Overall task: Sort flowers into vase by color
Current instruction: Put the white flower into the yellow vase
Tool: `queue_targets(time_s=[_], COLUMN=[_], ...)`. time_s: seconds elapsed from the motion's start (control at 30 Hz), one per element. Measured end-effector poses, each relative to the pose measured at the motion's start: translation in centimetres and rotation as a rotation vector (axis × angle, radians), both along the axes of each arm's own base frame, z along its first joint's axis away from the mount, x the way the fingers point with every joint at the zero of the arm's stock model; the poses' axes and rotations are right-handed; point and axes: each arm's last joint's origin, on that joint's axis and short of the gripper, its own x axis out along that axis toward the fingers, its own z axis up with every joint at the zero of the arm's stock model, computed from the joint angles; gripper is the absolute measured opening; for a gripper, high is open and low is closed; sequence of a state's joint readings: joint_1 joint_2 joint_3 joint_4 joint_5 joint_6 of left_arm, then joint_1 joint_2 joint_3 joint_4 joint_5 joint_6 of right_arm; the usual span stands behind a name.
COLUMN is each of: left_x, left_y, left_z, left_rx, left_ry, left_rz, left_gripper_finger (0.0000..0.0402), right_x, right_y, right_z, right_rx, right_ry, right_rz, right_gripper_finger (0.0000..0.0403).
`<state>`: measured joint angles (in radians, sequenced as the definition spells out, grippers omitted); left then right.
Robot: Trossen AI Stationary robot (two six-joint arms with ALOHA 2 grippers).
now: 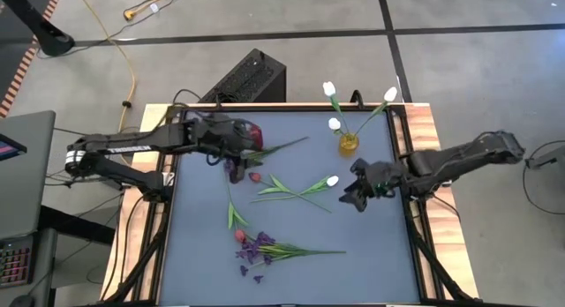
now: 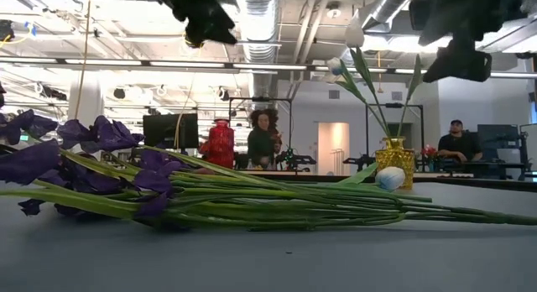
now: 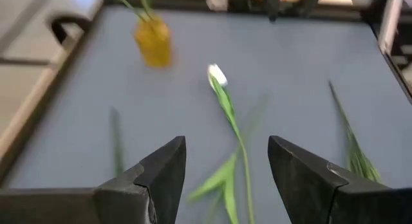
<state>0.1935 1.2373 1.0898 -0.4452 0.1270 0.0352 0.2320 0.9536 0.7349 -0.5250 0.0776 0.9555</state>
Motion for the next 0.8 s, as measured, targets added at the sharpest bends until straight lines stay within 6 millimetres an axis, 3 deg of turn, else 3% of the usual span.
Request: queue_targets(time_s=[0.13,0.4,0.63,0.8], left_x=[1.9,6.3,9.0,9.8], left_y=[-0.7,-2.7,-3.5,-4.4], left_z=[-2.2,-9.0,-14.4,-16.8], left_rx=[-0.035,-0.047,-0.127,-0.131], left_ry=[0.088,0.302,0.398,0.446], left_rz=[-0.077,-0.138,-0.091,-0.109], left_gripper_finger=[0.0208,0.0208,0.0208,0.0208], right_x=[1.5,3.9,4.2,4.1], right_y=[1.7,3.8,4.6,4.7], right_z=[-1.0,-2.5,-3.0,-3.0], right_rx=[-0.009,0.015,0.015,-0.002], right_ry=[-0.005,-0.032,-0.031,-0.032], right_rz=[0.004,0.043,0.070,0.093], right_gripper_finger=[0.0276,0.0276,0.0276,0.0276])
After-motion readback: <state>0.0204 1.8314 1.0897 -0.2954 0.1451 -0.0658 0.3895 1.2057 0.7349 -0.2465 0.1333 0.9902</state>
